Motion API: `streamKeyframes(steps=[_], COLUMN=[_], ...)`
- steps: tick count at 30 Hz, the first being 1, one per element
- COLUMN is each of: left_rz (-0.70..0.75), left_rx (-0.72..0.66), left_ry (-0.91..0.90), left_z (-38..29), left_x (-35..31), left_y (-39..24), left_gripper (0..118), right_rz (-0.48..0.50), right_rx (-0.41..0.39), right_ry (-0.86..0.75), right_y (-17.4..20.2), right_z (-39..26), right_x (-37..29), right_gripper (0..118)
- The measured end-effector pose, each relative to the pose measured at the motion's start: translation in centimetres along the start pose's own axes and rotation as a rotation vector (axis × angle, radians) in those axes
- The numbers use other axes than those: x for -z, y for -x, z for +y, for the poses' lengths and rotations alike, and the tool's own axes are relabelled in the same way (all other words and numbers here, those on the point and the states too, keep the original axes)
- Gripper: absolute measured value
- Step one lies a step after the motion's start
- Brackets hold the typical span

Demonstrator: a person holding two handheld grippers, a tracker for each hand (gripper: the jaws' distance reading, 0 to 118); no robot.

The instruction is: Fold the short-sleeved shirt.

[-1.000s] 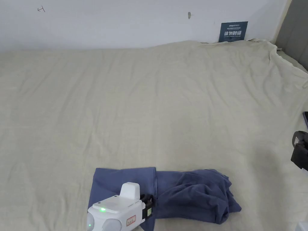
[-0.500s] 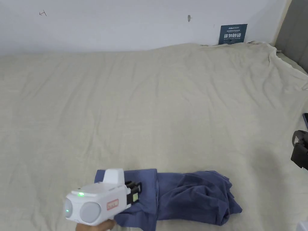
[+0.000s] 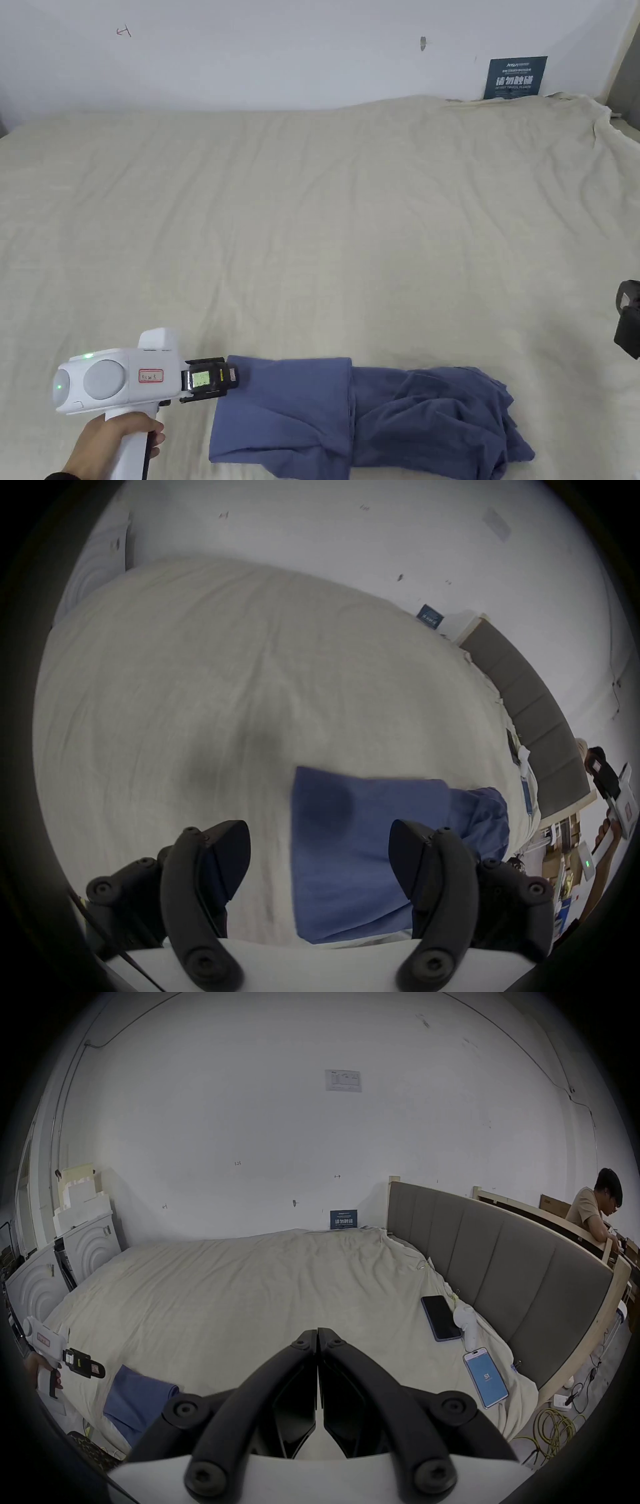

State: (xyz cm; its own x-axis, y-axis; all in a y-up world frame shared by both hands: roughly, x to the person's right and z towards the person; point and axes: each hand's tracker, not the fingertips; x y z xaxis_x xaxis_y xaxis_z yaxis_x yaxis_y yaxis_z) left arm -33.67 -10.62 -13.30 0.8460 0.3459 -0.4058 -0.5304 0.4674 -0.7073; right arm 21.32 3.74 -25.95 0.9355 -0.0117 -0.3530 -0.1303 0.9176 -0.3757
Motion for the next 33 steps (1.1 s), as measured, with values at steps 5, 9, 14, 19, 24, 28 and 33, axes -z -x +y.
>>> streamKeyframes(steps=[5, 9, 14, 19, 24, 28, 33], left_rz=[-0.005, -0.011, 0.022, 0.023, -0.007, -0.028, 0.04], left_rx=[0.017, 0.023, 0.068, 0.123, 0.081, 0.029, -0.004], left_ry=[0.074, 0.122, 0.115, 0.12, 0.049, 0.007, -0.04], left_z=[-0.6, -1.3, -1.8, -2.1, -1.9, 0.2, 2.4], left_x=[3.3, 5.2, 4.8, 5.4, 2.5, 0.7, -2.2], left_y=[0.8, 0.9, -0.8, -2.6, -3.1, -2.4, -0.6], left_gripper=[83, 60, 41, 9, 2, 1, 1], right_rz=[0.002, -0.003, -0.014, -0.021, -0.022, -0.019, -0.008], right_rx=[-0.003, -0.004, -0.003, 0.004, 0.002, 0.007, 0.011], right_ry=[0.018, 0.024, 0.025, 0.026, 0.019, 0.009, -0.003], right_y=[0.3, 0.1, -0.4, -0.8, -1.1, -1.0, -0.7], right_z=[-0.3, -0.3, -0.3, -0.3, -0.1, 0.3, 0.7], right_x=[0.4, 0.5, 0.5, 0.5, 0.4, 0.6, 0.8], right_gripper=[0, 0, 0, 0, 0, 0, 0])
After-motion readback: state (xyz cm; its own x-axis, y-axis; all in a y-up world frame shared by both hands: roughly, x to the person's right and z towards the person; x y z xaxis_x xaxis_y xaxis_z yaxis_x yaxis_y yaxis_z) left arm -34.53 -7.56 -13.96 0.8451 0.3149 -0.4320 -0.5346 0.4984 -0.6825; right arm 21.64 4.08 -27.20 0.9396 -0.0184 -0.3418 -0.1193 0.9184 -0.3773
